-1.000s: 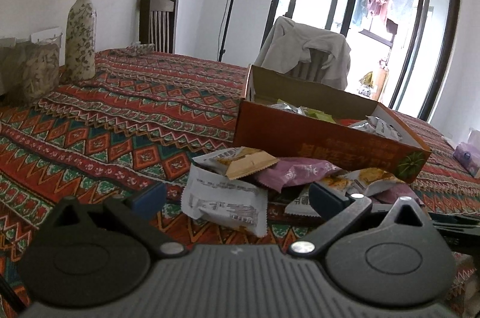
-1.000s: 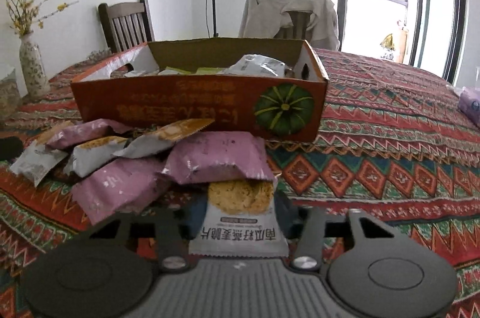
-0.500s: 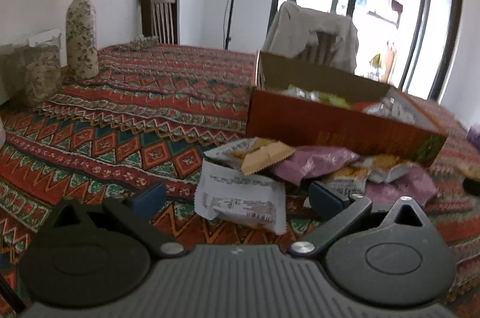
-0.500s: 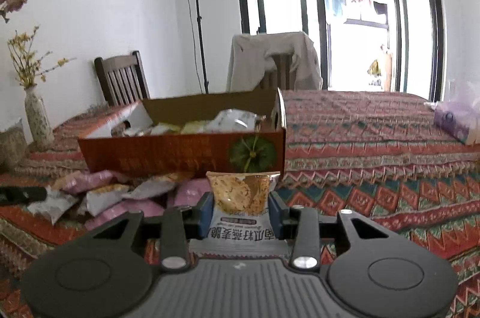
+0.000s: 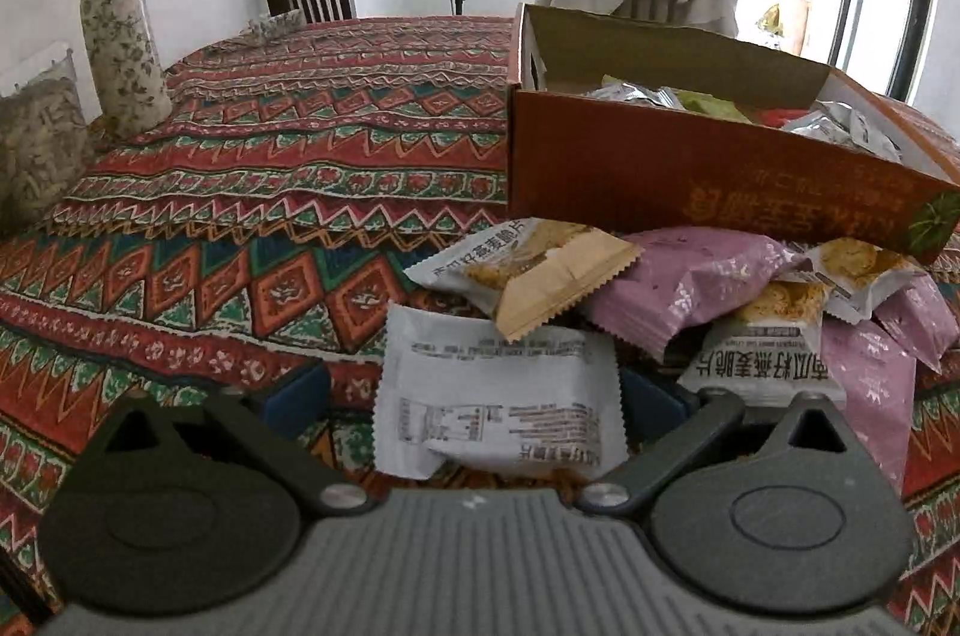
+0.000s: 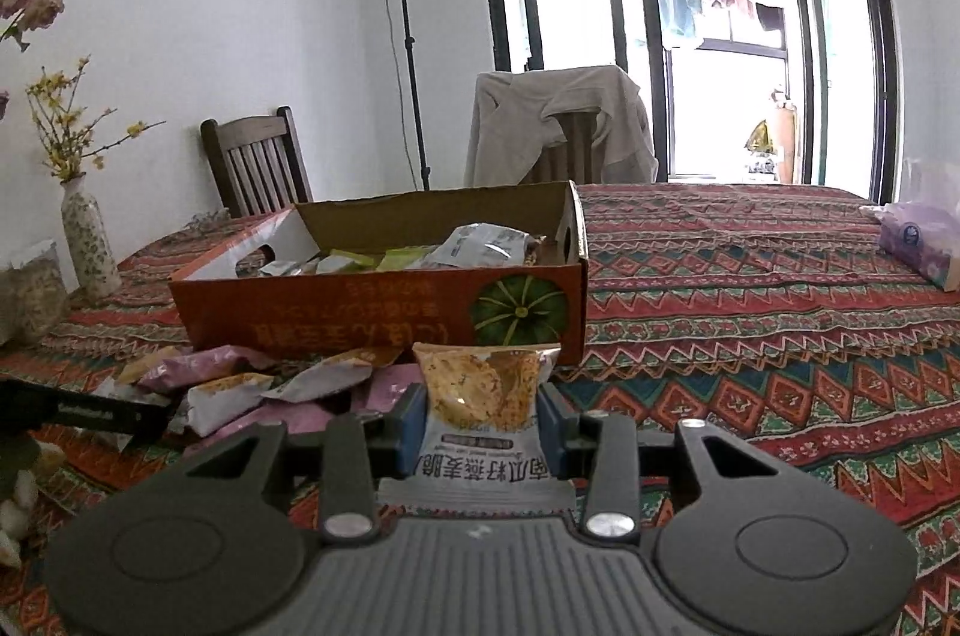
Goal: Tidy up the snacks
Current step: 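Grasp a plain white packet with the left gripper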
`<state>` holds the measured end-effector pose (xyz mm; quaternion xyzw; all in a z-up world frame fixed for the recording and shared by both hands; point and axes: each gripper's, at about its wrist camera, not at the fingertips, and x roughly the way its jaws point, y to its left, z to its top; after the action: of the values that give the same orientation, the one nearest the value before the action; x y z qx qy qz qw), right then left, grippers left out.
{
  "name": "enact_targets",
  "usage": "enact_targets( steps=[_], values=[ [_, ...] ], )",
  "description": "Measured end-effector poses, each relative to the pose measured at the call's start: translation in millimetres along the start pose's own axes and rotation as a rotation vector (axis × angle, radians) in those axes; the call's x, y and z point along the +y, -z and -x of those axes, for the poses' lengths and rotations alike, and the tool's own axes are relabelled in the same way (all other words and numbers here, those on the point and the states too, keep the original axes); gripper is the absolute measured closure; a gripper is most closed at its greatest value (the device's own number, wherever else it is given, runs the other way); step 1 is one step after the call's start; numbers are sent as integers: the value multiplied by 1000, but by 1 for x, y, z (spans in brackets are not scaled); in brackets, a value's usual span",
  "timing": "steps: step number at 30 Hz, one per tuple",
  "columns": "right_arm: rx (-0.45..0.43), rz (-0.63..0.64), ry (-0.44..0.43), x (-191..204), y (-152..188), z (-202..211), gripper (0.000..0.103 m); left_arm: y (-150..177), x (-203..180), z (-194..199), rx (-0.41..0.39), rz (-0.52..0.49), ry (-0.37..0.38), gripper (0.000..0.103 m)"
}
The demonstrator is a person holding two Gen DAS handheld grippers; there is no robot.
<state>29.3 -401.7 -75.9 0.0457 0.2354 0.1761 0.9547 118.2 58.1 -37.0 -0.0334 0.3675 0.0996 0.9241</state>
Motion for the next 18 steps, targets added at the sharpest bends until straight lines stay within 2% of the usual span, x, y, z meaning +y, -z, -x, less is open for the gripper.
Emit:
enact_targets(
  steps=[2,4,7,12,18],
  values=[
    [3,-1,-1,1,1,-1,65,2,-1,4,-19,-3,9,12],
    [6,-4,-2,1,2,-2,65,3,-1,9,-33,-2,7,27],
    [9,-4,-8,1,2,-3,65,5,3,13,-47,3,13,38],
    [11,1,-15,4,3,-3,65,12,8,24,-75,33,25,44],
    [11,8,-19,6,4,-4,65,21,10,48,-160,28,36,44]
  ],
)
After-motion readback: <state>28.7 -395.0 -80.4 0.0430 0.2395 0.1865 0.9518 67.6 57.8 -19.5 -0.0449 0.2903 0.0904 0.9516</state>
